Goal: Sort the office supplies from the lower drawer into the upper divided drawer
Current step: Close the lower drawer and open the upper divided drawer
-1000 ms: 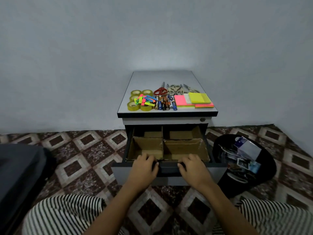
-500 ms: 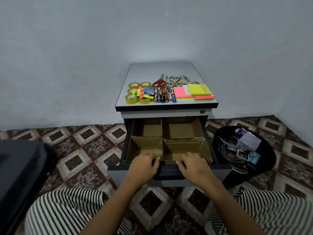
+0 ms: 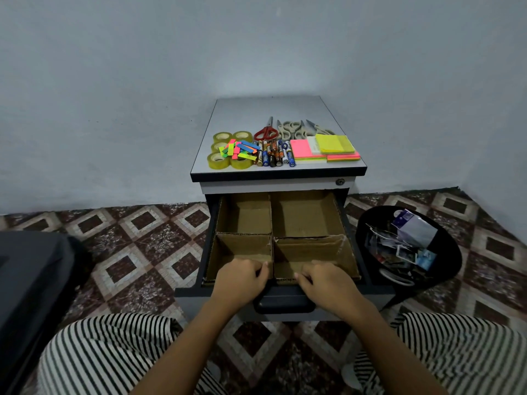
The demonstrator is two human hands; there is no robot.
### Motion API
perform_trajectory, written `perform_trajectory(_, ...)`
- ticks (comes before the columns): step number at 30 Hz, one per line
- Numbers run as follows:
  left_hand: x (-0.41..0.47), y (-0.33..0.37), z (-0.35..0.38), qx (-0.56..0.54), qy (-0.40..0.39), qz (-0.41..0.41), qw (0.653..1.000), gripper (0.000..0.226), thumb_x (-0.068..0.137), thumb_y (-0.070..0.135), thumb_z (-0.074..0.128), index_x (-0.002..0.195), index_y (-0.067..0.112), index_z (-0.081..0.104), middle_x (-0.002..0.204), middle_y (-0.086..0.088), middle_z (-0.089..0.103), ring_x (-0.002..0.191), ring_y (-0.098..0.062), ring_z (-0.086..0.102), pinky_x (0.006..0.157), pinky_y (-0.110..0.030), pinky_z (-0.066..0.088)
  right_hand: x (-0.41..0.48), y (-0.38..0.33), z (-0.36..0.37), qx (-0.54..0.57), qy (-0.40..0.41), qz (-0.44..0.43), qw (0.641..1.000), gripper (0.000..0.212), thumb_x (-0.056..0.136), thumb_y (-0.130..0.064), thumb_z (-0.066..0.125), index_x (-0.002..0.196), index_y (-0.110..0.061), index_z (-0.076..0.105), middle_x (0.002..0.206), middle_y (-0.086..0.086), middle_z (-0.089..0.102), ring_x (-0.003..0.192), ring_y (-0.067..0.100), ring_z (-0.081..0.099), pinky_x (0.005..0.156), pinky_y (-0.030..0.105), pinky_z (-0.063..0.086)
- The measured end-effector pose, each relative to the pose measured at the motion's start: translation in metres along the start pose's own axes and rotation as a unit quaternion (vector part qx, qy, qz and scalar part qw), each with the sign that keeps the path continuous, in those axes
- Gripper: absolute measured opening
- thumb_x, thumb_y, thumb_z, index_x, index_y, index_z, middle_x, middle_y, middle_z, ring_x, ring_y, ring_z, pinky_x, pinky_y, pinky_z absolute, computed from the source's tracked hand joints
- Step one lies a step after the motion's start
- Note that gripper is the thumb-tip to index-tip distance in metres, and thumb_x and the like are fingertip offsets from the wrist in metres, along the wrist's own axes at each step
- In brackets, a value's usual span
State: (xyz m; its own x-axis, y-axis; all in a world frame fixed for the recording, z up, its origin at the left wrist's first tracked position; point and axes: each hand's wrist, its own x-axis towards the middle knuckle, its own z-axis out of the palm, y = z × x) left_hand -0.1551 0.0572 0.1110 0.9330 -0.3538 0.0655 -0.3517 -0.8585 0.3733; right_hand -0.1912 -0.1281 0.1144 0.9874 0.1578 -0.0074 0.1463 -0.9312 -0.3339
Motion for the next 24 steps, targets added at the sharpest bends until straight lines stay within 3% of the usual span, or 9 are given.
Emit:
perform_trajectory(5,-0.001,0.002,0.002,0.0,0.001,-0.006,1.0,0.047,0.098,0.036,0.04,0.055,0.019,0.046,0.049,0.008,0.04,0.053,-0.015,0.047,0.051,-0.026,0.035,0.0,0.002,0.004,0.003,-0.017,0.011,1.0,0.042,0.098,-0.037,0.042,0.059,-0.028,0.029,0.067,-0.011,0.036,0.066,0.01,0.043,0.05,0.019,0.024)
perform_trajectory(8,-0.003,-0.001,0.004,-0.005,-0.004,0.002,1.0,0.048,0.098,0.037,0.039,0.053,0.021,0.043,0.05,0.009,0.04,0.05,-0.011,0.045,0.049,-0.024,0.034,-0.003,0.002,0.002,0.012,-0.024,0.012,1.0,0.042,0.097,-0.037,0.044,0.058,-0.028,0.032,0.064,-0.011,0.038,0.058,0.004,0.038,0.048,0.018,0.024)
perform_trajectory(10,-0.005,-0.004,0.003,-0.02,-0.007,0.0,1.0,0.046,0.098,0.038,0.039,0.055,0.022,0.046,0.053,0.008,0.043,0.051,-0.009,0.045,0.049,-0.021,0.035,-0.001,0.006,0.0,0.023,0.004,0.014,1.0,0.034,0.096,-0.036,0.045,0.063,-0.026,0.042,0.07,-0.011,0.041,0.066,0.007,0.044,0.053,0.018,0.029)
perform_trajectory(13,0.006,-0.014,-0.005,-0.014,0.051,-0.02,0.998,0.033,0.098,0.038,0.04,0.085,0.019,0.064,0.077,0.008,0.054,0.066,-0.003,0.049,0.053,-0.012,0.035,0.011,0.021,-0.003,0.022,0.146,0.031,0.989,0.015,0.091,-0.025,0.056,0.087,-0.013,0.065,0.087,-0.001,0.054,0.084,0.018,0.053,0.067,0.026,0.042)
perform_trajectory(15,0.019,-0.025,-0.009,0.002,0.114,-0.052,0.992,0.03,0.097,0.036,0.044,0.114,0.017,0.059,0.108,0.0,0.054,0.094,-0.008,0.05,0.074,-0.012,0.039,0.022,0.034,-0.004,-0.008,0.213,0.068,0.975,0.016,0.084,-0.015,0.065,0.095,-0.003,0.068,0.094,0.014,0.06,0.085,0.031,0.058,0.064,0.034,0.048)
perform_trajectory(17,0.033,-0.037,-0.01,0.015,0.126,-0.121,0.985,0.044,0.095,0.035,0.048,0.135,0.015,0.044,0.134,-0.011,0.043,0.121,-0.023,0.042,0.094,-0.029,0.041,0.032,0.043,-0.009,-0.015,0.185,0.146,0.972,0.035,0.088,-0.018,0.06,0.118,-0.001,0.06,0.118,0.023,0.053,0.103,0.041,0.053,0.076,0.044,0.05)
perform_trajectory(19,0.042,-0.047,-0.012,0.012,0.089,-0.201,0.975,0.059,0.094,0.034,0.049,0.144,0.012,0.027,0.145,-0.018,0.03,0.132,-0.036,0.031,0.104,-0.044,0.036,0.04,0.053,-0.01,-0.008,0.118,0.233,0.965,0.049,0.095,-0.028,0.048,0.14,-0.009,0.04,0.139,0.022,0.035,0.124,0.04,0.038,0.095,0.046,0.042)
perform_trajectory(21,0.047,-0.054,-0.01,-0.023,0.043,-0.257,0.965,0.066,0.094,0.033,0.047,0.147,0.012,0.014,0.147,-0.022,0.025,0.133,-0.041,0.029,0.104,-0.051,0.036,0.045,0.061,-0.007,0.022,0.066,0.274,0.959,0.052,0.098,-0.03,0.04,0.146,-0.013,0.028,0.144,0.022,0.028,0.126,0.04,0.037,0.097,0.043,0.039)
perform_trajectory(24,0.046,-0.059,-0.002,-0.055,0.005,-0.275,0.96,0.063,0.096,0.023,0.042,0.149,0.018,0.008,0.145,-0.022,0.027,0.123,-0.041,0.043,0.094,-0.049,0.042,0.046,0.065,-0.003,0.031,0.047,0.283,0.958,0.052,0.099,-0.022,0.034,0.15,-0.018,0.021,0.139,0.02,0.032,0.115,0.038,0.05,0.087,0.039,0.044)
